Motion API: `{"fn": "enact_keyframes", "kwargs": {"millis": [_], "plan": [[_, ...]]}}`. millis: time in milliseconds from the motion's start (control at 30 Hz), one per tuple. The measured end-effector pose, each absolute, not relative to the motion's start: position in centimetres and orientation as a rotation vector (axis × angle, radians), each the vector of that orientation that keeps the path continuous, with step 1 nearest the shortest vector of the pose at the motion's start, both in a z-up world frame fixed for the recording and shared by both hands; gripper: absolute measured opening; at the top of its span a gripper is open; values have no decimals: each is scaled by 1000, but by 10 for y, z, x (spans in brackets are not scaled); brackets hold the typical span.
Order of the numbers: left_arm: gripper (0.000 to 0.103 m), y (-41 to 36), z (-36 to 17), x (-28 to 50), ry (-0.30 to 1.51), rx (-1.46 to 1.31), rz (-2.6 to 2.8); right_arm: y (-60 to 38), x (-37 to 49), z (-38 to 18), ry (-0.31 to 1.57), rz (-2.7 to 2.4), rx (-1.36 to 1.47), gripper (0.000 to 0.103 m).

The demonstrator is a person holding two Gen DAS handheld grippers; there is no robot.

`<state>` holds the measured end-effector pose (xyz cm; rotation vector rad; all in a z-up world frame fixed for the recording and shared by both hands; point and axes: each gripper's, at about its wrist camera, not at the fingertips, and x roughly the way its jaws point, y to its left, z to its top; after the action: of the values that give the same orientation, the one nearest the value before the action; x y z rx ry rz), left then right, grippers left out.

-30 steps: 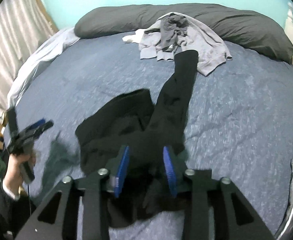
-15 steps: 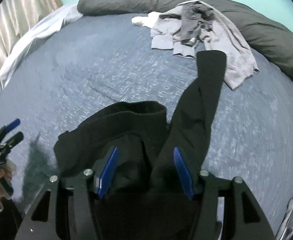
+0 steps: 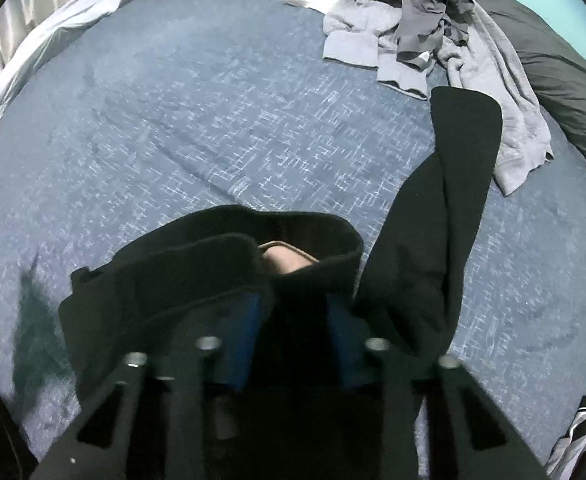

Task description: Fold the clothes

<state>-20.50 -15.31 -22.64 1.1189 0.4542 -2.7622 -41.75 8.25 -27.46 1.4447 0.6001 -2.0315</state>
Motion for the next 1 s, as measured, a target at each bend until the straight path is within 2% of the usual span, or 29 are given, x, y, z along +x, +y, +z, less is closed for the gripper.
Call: {"fn": "enact_keyframes", "kwargs": {"millis": [133,167,467,833,1000], "plan": [[103,-154,-231,-204,461,1128,-2756,83,-423,-278,617,-2056,1440,9],[103,-154,-231,-205,467,1131,-2754,82,-422,-274,654,-2067,1400,7],[103,-156,-234,-204,484,1133,-2743,80,-429,-204,696,-2208,1164,5],[103,-164,-236,-201,498,1130,-2729,48,-466,-125,618,-2425,937,5],[103,-170,-240,-202,528,1141,-2718,27,-474,-143,626,-2374,1013,5]]}}
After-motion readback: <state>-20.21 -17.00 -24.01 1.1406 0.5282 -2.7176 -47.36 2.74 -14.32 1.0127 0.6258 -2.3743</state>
